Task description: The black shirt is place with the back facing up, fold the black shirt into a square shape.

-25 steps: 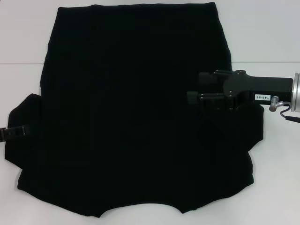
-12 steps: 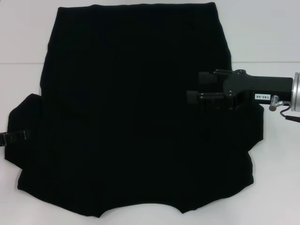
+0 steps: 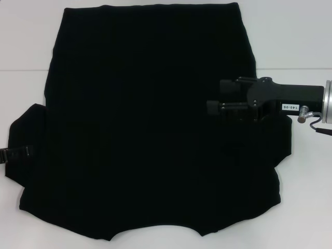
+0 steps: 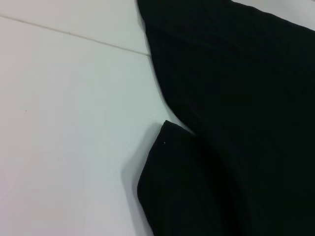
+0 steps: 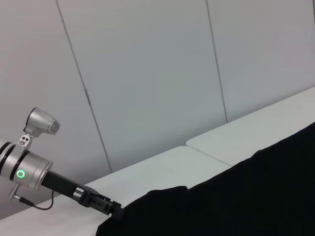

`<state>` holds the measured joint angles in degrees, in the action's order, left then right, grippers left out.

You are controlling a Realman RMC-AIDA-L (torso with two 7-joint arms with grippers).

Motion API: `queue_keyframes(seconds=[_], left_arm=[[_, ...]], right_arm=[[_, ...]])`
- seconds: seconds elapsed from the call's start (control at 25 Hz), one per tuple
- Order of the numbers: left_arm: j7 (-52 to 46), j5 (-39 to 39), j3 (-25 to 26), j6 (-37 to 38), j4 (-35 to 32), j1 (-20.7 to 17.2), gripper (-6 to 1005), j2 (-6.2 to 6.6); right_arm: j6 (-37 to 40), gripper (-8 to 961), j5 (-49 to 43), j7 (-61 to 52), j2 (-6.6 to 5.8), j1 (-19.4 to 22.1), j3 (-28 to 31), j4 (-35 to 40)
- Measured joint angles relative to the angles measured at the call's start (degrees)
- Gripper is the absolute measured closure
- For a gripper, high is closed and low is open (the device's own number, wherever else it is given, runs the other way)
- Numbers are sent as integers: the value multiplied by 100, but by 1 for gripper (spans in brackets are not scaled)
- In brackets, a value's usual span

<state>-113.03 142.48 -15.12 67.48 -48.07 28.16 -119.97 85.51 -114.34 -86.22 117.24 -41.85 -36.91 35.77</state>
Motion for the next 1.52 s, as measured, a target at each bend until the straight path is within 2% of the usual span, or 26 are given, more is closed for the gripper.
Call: queue_keyframes(seconds=[1.36,1.52], left_arm=[[-59,15,-244,3,-13,50,116,7],[-145,77,-243,-8,-71,50,253,17]], right_arm=[[43,102,1,-5,0,-7,31,23],[50,103,10,-9,0,-12,24,38]])
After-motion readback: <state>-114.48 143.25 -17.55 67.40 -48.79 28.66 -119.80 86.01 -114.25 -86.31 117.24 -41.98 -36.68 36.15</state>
